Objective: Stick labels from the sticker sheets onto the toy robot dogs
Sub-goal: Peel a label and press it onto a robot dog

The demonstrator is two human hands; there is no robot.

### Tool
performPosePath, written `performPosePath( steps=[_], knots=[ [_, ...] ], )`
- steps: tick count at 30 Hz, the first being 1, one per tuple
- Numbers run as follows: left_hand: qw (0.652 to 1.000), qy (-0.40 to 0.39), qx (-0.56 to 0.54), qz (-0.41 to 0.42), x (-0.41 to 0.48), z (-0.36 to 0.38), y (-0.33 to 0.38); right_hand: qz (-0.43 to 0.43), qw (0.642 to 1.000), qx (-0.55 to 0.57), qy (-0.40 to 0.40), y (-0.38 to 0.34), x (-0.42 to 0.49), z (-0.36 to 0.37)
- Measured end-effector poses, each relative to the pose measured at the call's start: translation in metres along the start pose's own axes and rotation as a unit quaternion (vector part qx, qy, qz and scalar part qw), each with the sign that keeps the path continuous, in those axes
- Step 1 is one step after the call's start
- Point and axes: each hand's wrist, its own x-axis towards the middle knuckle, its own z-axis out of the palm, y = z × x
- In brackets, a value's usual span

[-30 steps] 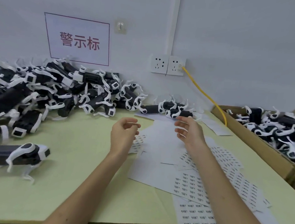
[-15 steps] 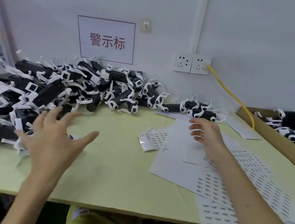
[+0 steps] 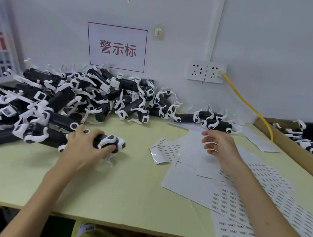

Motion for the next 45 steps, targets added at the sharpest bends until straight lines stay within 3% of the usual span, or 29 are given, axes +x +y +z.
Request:
performPosePath(
  steps=[6, 13, 20, 24, 31, 36, 40, 42, 45],
  knots=[
    [0.998, -0.043, -0.022, 0.049, 0.01, 0.03, 0.049, 0.002, 1.0, -0.009, -0.01, 0.002, 0.001, 0.001],
    [0.956, -0.193, -0.134, 0.174, 0.03, 0.058, 0.108, 0.009, 1.0, -0.019, -0.015, 0.0, -0.001, 0.001],
    [0.964, -0.112, -0.152, 0.19, 0.03, 0.078, 0.127, 0.01, 0.999, -0.025, -0.018, -0.001, -0.004, 0.004],
    [0.964, -0.049, -0.211, 0.155, 0.024, 0.08, 0.129, 0.01, 0.999, -0.027, -0.019, -0.001, -0.004, 0.004],
    [0.942, 0.016, -0.316, 0.108, 0.015, 0.065, 0.13, 0.013, 0.999, -0.025, -0.019, -0.001, -0.004, 0.004],
    [0.9, 0.039, -0.427, 0.072, 0.008, 0.057, 0.132, 0.011, 0.999, -0.027, -0.022, -0.001, -0.003, 0.004],
    [0.867, 0.0, -0.488, 0.101, 0.008, 0.053, 0.146, 0.005, 0.999, -0.03, -0.026, 0.0, -0.003, 0.004],
    [0.852, -0.063, -0.511, 0.1, 0.008, 0.054, 0.154, -0.008, 0.999, -0.03, -0.043, 0.0, -0.005, 0.004],
    [0.796, -0.19, -0.569, 0.079, 0.007, 0.058, 0.164, -0.031, 0.995, -0.023, -0.087, -0.002, -0.008, 0.008]
  ],
)
